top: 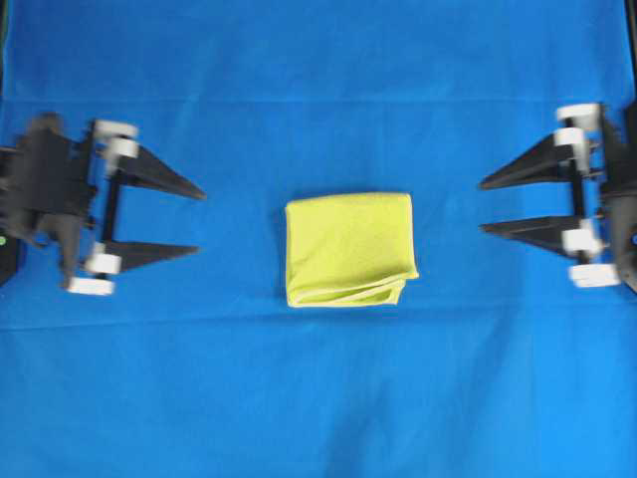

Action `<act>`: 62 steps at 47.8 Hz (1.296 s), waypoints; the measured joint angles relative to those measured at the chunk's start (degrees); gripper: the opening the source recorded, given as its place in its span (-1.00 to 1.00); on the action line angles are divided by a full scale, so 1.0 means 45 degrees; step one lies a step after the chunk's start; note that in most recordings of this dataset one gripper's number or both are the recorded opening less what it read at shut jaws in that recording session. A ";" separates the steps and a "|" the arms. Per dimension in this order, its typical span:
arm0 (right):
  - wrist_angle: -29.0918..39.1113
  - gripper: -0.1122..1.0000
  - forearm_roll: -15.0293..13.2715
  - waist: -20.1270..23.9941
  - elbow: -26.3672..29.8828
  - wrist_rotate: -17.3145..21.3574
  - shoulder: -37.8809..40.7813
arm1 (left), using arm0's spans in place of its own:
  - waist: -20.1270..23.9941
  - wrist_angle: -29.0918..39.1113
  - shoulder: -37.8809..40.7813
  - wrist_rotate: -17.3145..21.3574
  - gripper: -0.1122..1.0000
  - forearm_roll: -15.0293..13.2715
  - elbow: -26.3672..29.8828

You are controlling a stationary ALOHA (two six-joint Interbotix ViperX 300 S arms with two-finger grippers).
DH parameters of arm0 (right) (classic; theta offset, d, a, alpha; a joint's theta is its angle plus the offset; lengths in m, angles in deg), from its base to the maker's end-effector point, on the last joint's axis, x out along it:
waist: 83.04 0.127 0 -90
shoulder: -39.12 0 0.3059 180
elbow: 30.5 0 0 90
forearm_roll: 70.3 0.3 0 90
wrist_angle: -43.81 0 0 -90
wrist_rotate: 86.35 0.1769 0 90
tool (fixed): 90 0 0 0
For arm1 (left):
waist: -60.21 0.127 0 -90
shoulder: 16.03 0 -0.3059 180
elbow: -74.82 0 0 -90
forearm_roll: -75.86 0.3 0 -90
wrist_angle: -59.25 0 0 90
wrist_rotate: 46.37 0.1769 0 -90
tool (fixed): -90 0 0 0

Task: Fold the yellow towel.

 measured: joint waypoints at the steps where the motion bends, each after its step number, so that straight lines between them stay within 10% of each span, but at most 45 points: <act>1: -0.0020 0.26 0.0000 -0.0059 -0.0195 -0.0020 -0.0273 | 0.0078 -0.0039 -0.0254 0.0000 0.42 0.0000 -0.0156; 25: -0.3145 0.25 0.0098 -0.0879 -0.4375 0.0020 -0.3066 | 0.0547 -0.1895 -0.4707 -0.0410 0.42 0.0000 -0.4395; 62: -0.3770 0.25 0.0254 -0.1328 -0.4551 0.0020 -0.2773 | 0.0547 -0.2012 -0.4980 -0.0430 0.40 -0.0020 -0.4570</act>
